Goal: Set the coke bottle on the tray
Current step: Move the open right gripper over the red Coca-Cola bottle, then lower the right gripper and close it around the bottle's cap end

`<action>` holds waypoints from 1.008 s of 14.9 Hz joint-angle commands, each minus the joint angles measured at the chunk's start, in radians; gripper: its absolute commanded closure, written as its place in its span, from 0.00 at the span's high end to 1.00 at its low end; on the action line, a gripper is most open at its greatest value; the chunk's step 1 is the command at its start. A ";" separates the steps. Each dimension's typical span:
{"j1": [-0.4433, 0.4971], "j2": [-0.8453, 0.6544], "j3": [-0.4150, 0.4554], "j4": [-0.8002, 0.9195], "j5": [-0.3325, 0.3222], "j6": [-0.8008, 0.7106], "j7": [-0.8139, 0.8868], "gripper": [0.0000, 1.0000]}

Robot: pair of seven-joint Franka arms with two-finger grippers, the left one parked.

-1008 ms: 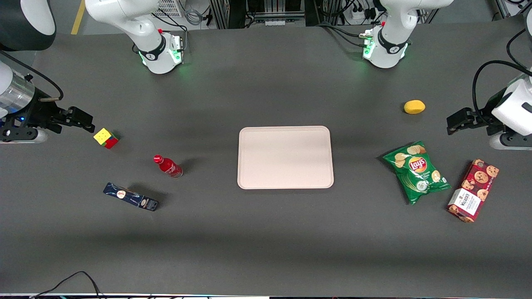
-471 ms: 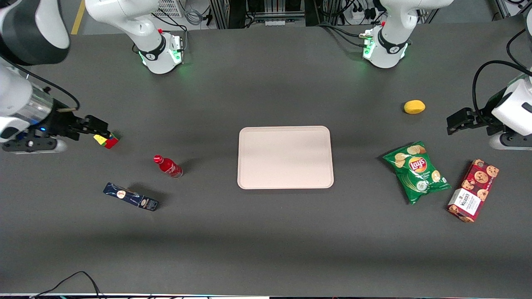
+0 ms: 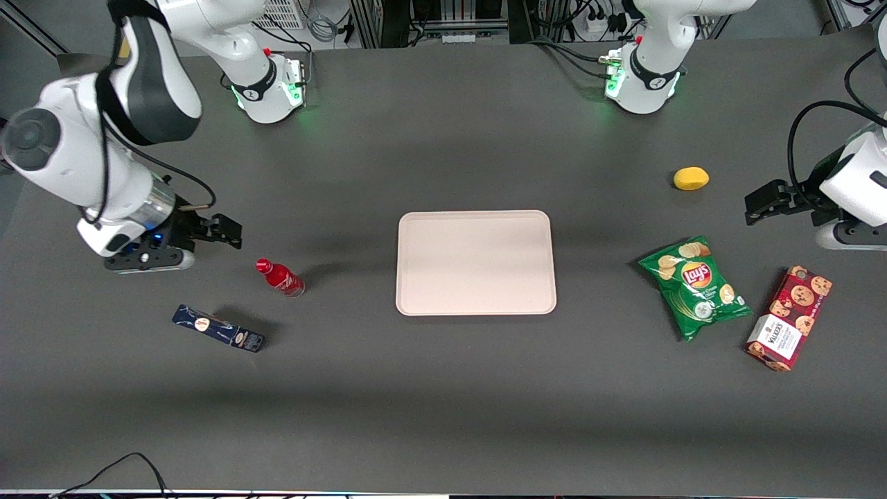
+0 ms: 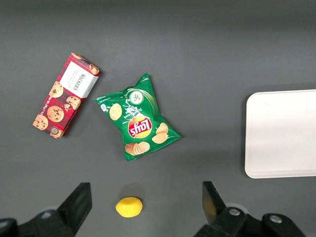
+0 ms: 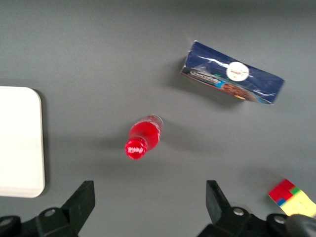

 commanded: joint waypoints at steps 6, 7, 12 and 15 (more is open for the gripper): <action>0.007 0.096 0.039 -0.176 -0.008 0.323 0.031 1.00; 0.010 0.104 0.047 -0.173 -0.009 0.323 0.041 1.00; 0.010 0.130 0.059 -0.163 -0.052 0.333 0.066 1.00; 0.010 0.122 0.059 -0.163 -0.063 0.331 0.064 0.93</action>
